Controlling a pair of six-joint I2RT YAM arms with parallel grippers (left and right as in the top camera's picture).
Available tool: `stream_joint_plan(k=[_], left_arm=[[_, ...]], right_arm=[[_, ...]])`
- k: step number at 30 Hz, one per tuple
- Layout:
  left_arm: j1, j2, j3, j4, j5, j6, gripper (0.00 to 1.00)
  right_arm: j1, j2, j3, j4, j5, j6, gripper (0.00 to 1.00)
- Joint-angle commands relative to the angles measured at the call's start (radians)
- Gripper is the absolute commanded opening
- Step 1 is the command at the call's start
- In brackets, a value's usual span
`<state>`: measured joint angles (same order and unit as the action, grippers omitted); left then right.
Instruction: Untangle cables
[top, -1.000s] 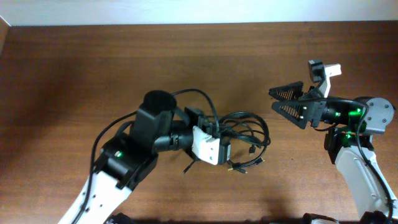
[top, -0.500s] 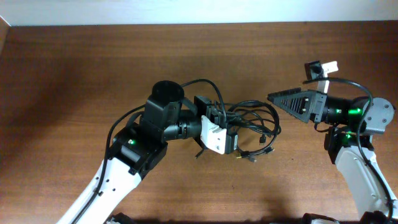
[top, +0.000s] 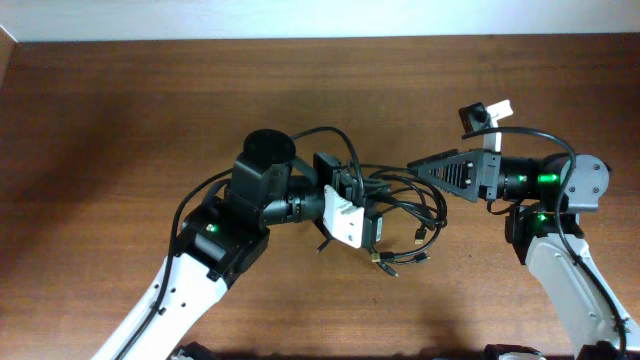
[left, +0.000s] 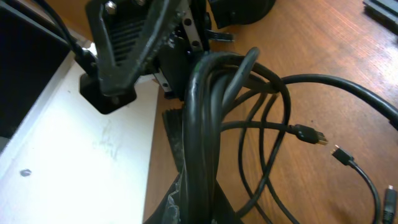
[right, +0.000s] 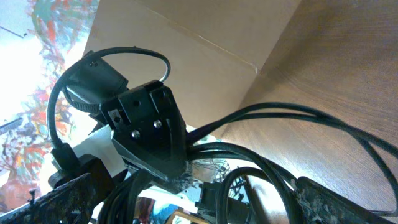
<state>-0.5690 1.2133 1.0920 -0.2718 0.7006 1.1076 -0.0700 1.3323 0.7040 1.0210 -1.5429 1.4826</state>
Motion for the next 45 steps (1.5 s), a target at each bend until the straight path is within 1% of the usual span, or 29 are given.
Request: stream_joint_plan(k=[1,6,12,15,19,29,38,43,44,45], left_arm=[[0.0,-0.002,0.009,0.042,0.017,0.009,0.0],[0.001,-0.002,0.009,0.074,0.016,0.009,0.0],[0.001,-0.002,0.009,0.068,-0.043,0.009,0.0],[0.001,-0.001,0.009,0.066,-0.044,0.009,0.0],[0.001,0.01,0.009,0.058,-0.124,0.008,0.0],[0.002,0.018,0.009,-0.005,-0.12,0.008,0.0],[0.002,0.018,0.009,-0.058,-0.058,0.009,0.0],[0.002,0.024,0.009,-0.059,-0.151,0.009,0.0],[0.003,0.026,0.009,-0.055,-0.164,0.009,0.0],[0.002,0.027,0.009,-0.048,-0.167,0.009,0.0]], right_arm=[[0.01,0.0,0.01,0.003,-0.009,0.0,0.99],[0.014,0.0,0.01,0.003,-0.009,0.0,0.99],[0.045,0.0,0.01,0.004,-0.009,-0.001,0.99],[0.058,0.0,0.01,0.012,-0.009,-0.001,0.99],[0.057,0.0,0.01,0.015,-0.009,0.0,0.99],[0.057,0.0,0.011,0.015,0.017,0.0,0.99],[0.057,0.0,0.011,0.015,0.062,0.0,0.99],[0.057,0.0,0.011,0.015,0.056,0.0,1.0],[0.057,0.0,0.011,0.016,0.053,0.0,0.76],[0.057,0.0,0.011,0.015,0.05,0.0,0.32]])
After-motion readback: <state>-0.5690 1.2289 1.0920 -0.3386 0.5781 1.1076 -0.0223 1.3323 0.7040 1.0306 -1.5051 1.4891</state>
